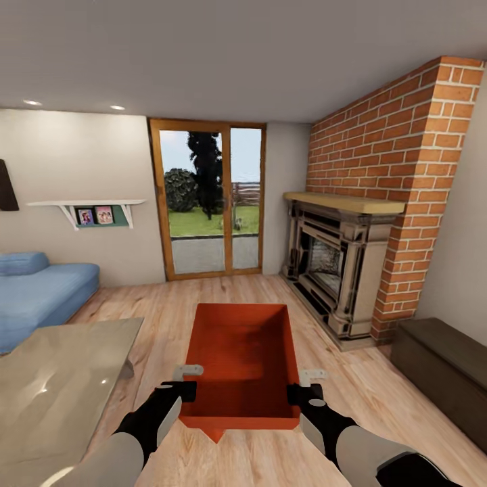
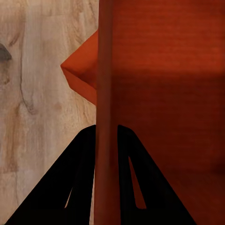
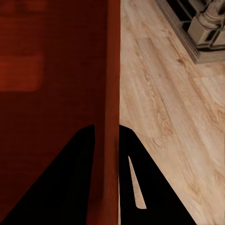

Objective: Move the two storage containers from the living room to the garage. In the garage, place one container on the floor and stack the other container on top of it (either order is fine).

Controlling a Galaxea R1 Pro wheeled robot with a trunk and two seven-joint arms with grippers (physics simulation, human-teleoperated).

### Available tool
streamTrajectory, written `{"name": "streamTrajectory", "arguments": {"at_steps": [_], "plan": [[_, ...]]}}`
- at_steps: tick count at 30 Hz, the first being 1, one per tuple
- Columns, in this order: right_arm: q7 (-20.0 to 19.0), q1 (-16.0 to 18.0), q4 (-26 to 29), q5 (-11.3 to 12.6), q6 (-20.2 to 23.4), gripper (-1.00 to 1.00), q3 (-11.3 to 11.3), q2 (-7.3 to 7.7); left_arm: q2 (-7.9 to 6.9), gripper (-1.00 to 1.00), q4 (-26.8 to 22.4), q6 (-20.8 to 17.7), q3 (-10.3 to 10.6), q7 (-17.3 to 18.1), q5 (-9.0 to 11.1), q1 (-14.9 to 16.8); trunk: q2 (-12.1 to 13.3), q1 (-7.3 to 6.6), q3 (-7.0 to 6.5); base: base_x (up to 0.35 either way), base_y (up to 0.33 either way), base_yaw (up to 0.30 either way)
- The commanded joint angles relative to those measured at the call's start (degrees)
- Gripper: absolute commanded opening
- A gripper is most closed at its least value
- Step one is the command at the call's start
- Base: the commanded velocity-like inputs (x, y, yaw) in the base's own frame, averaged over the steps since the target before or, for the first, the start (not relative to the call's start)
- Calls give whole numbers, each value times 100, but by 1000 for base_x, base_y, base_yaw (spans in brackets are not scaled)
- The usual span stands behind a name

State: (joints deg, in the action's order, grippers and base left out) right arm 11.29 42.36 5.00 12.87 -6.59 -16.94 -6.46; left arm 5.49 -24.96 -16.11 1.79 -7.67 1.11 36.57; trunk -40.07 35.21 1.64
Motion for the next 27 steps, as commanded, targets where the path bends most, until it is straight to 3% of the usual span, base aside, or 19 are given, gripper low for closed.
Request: {"name": "streamTrajectory", "arguments": {"at_steps": [1, 15, 27], "plan": [[-13, 0, -13, 111, -4, -100, -64, -5, 4, -100, -24, 46, -61, -54, -103, 8, -9, 2, 9, 0, -87, 173], [-13, 0, -13, 111, -1, -100, -64, 2, 4, -100, -18, 46, -65, -56, -100, 8, -9, 2, 5, -40, -184, 26], [-13, 0, -11, 115, -1, -100, -64, -3, 4, -100, 29, 46, -65, -59, -87, 8, -9, 2, 5, -260, -122, 0]]}}
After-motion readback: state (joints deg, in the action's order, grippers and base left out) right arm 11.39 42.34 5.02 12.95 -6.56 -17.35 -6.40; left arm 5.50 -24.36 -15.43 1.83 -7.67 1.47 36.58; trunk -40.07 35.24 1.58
